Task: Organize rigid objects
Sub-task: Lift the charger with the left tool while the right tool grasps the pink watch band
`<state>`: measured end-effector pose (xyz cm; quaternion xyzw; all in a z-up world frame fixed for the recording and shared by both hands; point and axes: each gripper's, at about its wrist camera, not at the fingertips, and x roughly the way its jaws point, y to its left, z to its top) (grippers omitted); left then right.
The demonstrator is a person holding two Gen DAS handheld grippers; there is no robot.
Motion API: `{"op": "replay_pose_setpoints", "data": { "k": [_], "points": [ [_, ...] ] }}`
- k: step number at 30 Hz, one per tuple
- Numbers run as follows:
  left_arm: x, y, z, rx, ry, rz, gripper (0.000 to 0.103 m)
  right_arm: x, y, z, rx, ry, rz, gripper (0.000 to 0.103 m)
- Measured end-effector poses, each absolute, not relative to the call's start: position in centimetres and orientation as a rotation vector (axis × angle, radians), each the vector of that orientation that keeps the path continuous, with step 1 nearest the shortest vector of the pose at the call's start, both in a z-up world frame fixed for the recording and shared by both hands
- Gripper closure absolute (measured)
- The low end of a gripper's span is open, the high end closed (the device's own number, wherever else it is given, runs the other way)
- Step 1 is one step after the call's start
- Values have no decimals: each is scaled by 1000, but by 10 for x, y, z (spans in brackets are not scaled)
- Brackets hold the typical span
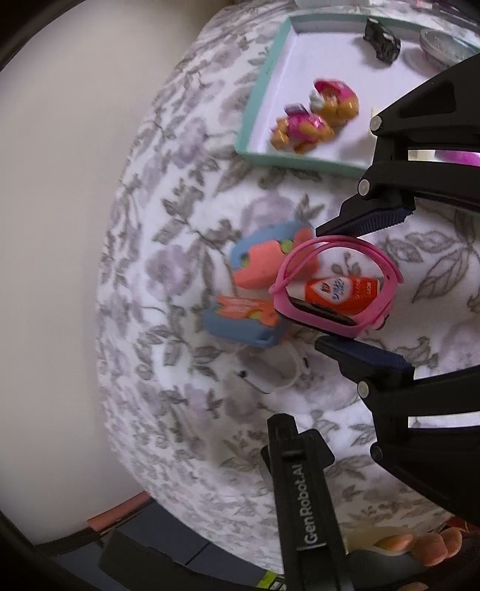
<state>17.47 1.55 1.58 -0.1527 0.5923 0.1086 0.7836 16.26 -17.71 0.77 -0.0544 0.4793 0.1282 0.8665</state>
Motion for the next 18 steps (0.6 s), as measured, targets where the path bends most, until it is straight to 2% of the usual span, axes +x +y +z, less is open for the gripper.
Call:
{"op": "replay_pose_setpoints", "data": {
  "k": [10, 18],
  "points": [
    [167, -6, 78, -303, 1120, 160, 35, 157, -219, 57, -88, 909, 177, 47],
    [171, -52, 103, -258, 1066, 59, 35, 153, -278, 83, -20, 862, 78, 47]
  ]
}}
